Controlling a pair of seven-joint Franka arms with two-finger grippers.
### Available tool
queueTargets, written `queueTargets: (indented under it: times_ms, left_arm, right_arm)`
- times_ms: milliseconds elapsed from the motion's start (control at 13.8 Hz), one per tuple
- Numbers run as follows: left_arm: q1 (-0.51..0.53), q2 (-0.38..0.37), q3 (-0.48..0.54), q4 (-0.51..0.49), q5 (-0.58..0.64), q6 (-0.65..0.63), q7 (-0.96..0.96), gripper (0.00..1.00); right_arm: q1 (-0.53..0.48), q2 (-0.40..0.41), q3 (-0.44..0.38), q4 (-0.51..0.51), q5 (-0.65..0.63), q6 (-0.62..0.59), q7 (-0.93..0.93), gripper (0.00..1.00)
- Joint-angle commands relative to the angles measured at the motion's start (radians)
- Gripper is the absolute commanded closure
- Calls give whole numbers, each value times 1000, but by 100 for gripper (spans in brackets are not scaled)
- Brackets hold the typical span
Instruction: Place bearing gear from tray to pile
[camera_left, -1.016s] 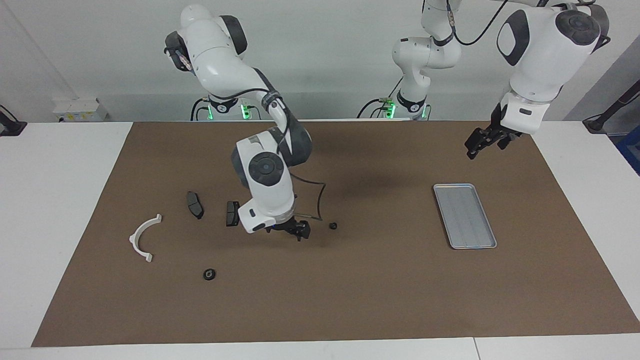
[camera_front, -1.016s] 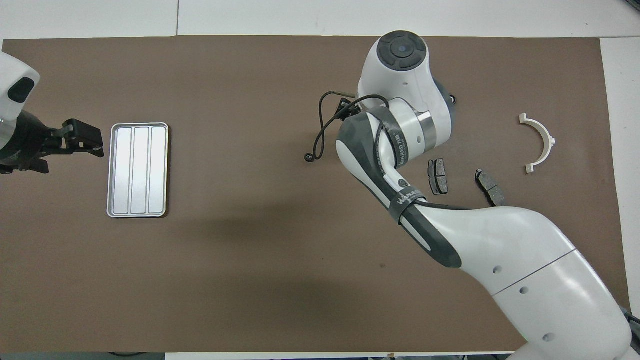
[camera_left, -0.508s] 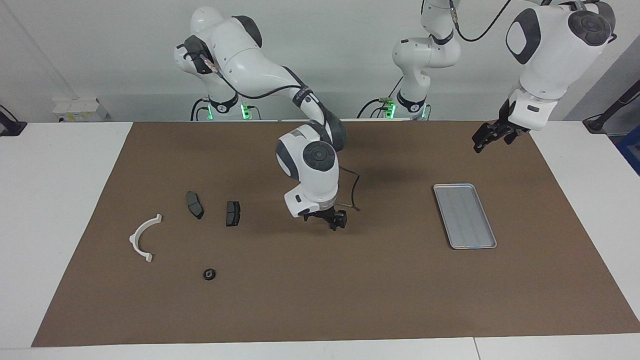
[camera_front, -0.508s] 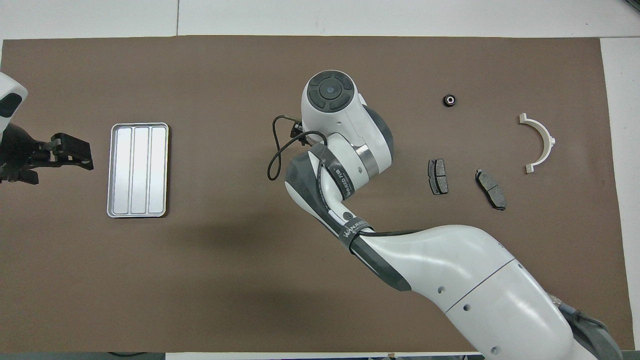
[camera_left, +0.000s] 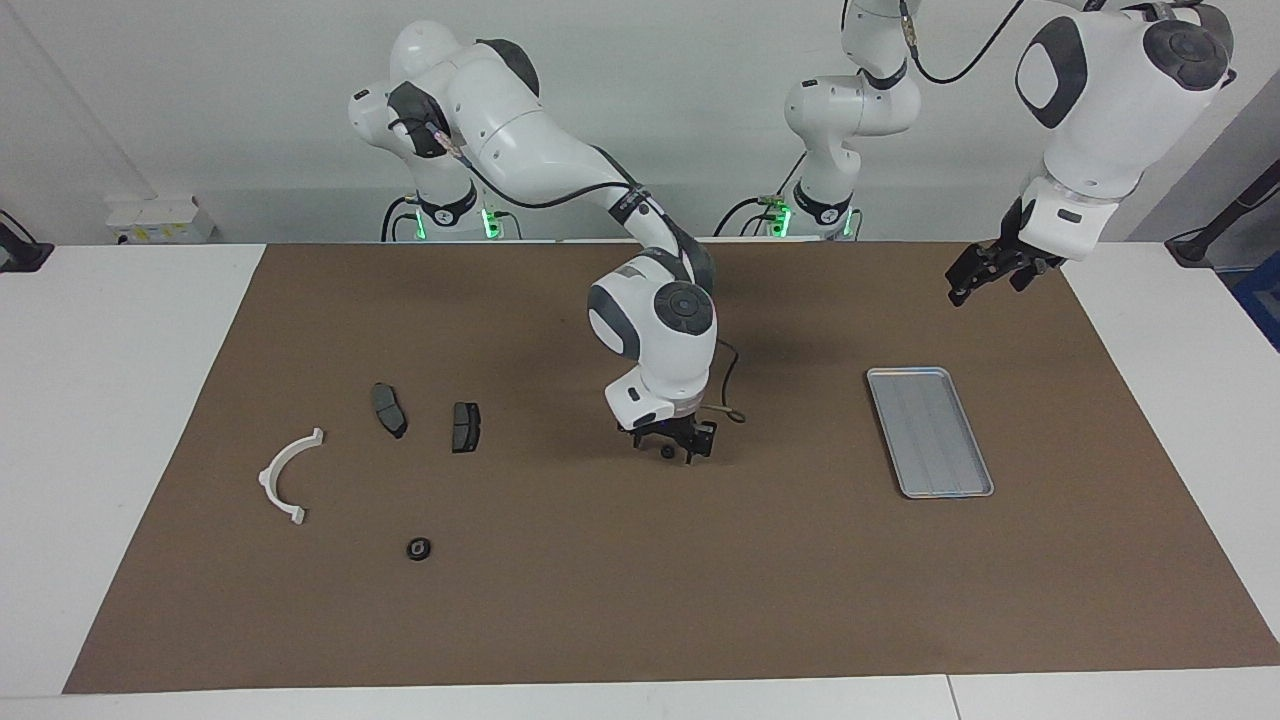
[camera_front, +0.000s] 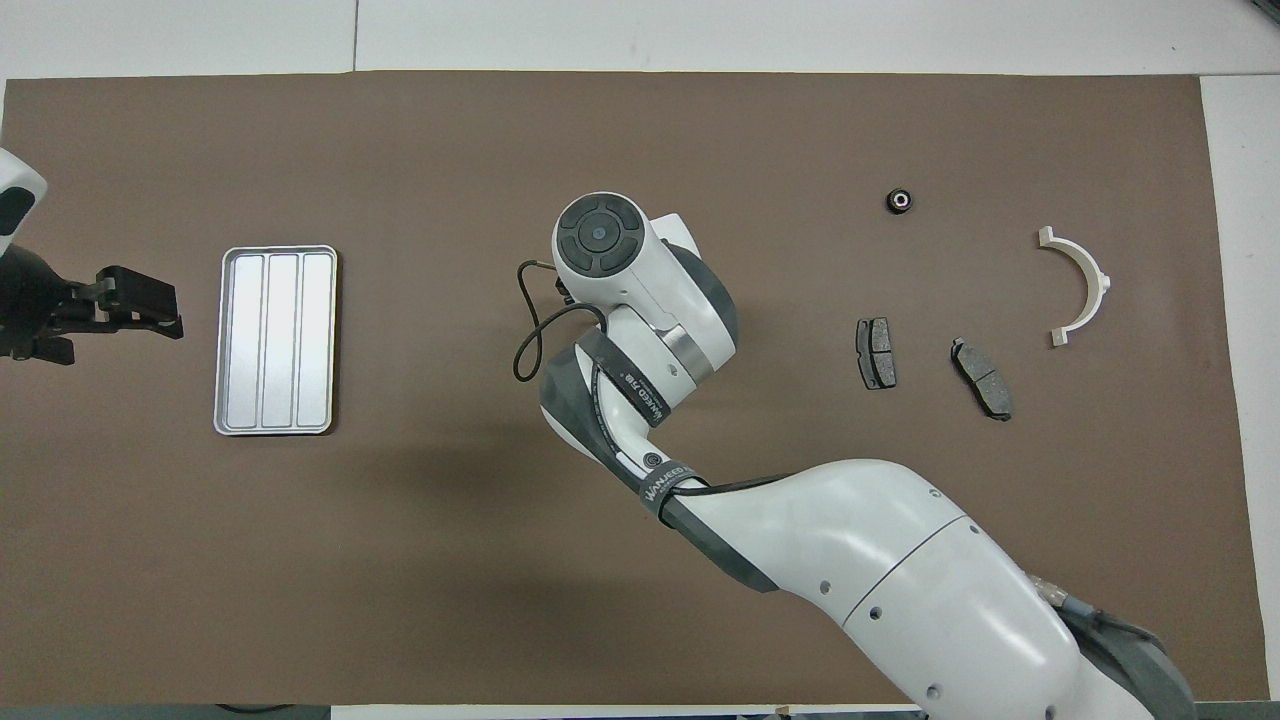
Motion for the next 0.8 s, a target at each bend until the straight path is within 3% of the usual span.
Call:
queueTargets:
  times_ms: [0, 218, 653, 726]
  left_arm:
    - [16, -30, -12, -38, -14, 22, 17, 0]
    - [14, -30, -12, -38, -14, 19, 17, 0]
    - [14, -29, -15, -21, -14, -2, 17, 0]
    - [14, -30, -15, -14, -14, -5, 16, 0]
  right_arm:
    - [-4, 18, 4, 16, -25, 13, 21, 9]
    - [-2, 18, 4, 16, -25, 13, 35, 20]
    - [-5, 16, 4, 16, -27, 13, 30, 67]
    - [-4, 16, 4, 16, -27, 13, 33, 68]
